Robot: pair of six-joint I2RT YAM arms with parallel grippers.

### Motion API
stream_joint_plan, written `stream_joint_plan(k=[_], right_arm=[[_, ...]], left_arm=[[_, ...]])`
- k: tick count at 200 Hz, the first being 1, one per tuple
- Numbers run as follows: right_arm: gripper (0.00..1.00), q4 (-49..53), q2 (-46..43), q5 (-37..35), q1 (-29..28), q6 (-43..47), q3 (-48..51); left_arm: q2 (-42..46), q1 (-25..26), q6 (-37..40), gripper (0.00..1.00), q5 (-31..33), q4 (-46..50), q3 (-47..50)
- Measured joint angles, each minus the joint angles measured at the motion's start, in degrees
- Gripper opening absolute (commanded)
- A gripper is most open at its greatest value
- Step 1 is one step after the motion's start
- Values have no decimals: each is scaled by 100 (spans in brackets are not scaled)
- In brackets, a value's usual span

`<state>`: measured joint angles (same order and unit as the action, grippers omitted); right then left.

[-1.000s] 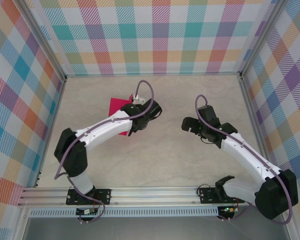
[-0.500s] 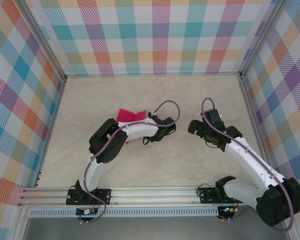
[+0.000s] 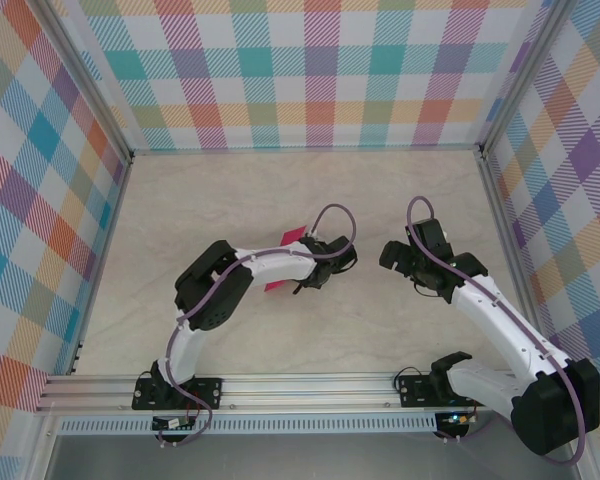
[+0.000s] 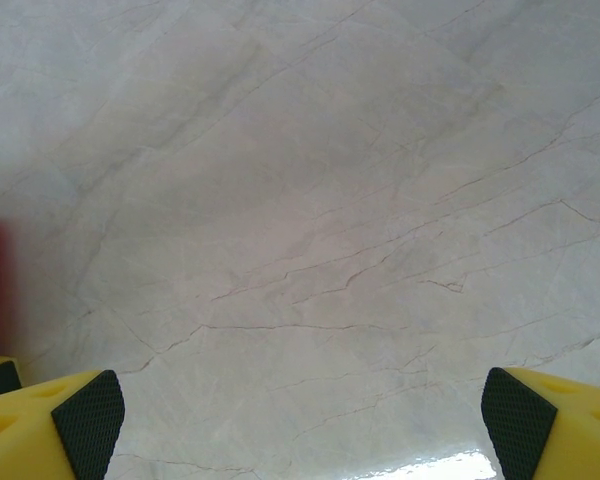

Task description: Fold a paper plane with a square sheet of paper (pick it up from the middle)

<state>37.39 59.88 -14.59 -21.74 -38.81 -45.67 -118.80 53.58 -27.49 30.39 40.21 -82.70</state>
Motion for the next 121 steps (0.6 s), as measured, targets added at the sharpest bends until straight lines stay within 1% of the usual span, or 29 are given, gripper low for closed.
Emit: stream_joint_plan(k=[25, 38, 49, 69, 86, 108, 121], right_arm=[[94, -55, 2, 223, 52, 44, 0], [94, -140, 31, 393, 76, 96, 0], [93, -216, 133, 546, 76, 181, -9], [88, -315, 507, 922, 76, 319, -72], [85, -457, 876, 1303, 74, 380, -186], [82, -743, 1333, 1843, 2, 382, -411], [80, -911, 1711, 2103, -205, 348, -658]], left_arm=[[949, 35, -210, 55, -916, -457, 409], [1532, 44, -315, 59, -1235, -704, 562], [2009, 35, -372, 60, -1440, -909, 693], [2761, -35, -555, 60, -1698, -1257, 1036], [3283, -166, -730, 64, -1851, -1491, 1478], [3901, -584, -1010, 67, -1941, -1602, 2192], [4201, -922, -1231, 70, -1980, -1628, 2594]])
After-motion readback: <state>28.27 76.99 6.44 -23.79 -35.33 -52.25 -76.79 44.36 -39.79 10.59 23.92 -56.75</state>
